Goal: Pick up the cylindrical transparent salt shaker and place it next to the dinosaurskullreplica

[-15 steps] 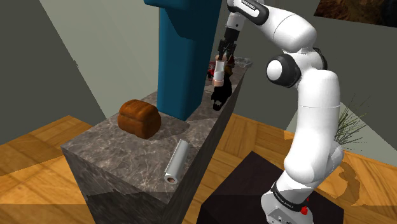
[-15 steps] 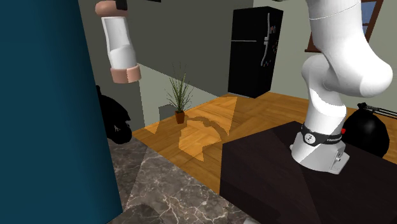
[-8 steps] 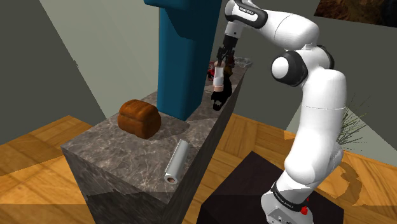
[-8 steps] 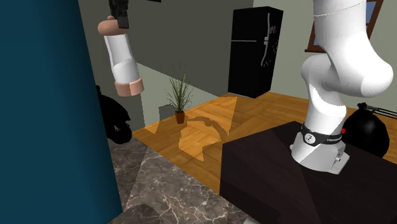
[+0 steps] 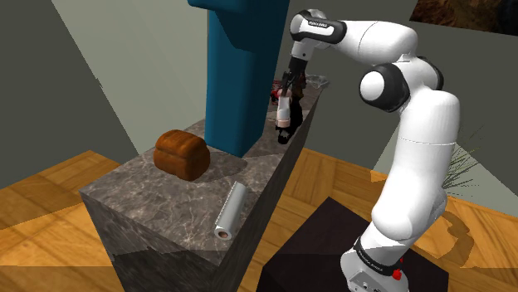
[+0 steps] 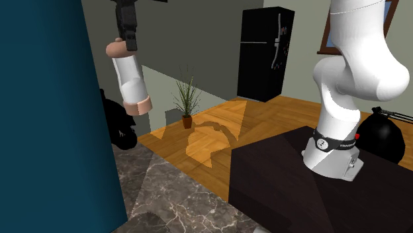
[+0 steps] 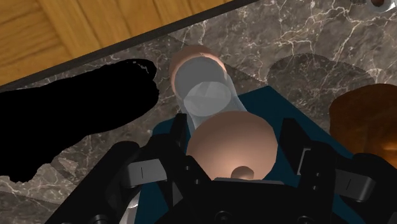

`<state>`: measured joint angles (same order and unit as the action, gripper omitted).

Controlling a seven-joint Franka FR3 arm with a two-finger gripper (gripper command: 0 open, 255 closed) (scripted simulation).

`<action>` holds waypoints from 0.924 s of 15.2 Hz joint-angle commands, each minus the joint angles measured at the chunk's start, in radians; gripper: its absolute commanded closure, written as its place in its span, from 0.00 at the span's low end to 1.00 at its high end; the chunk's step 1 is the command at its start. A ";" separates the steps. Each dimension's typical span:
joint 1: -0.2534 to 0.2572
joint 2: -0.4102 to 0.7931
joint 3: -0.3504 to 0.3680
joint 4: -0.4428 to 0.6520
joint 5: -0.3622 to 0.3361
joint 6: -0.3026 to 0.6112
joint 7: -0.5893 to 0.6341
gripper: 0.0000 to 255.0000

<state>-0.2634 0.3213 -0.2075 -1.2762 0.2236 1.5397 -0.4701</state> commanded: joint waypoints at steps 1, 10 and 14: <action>0.003 -0.007 0.000 -0.034 -0.001 0.028 -0.004 1.00; 0.013 -0.025 0.002 -0.181 -0.003 0.156 -0.022 1.00; 0.015 -0.025 0.003 -0.235 -0.001 0.209 -0.030 1.00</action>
<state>-0.2489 0.2967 -0.2052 -1.4959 0.2219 1.7333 -0.4977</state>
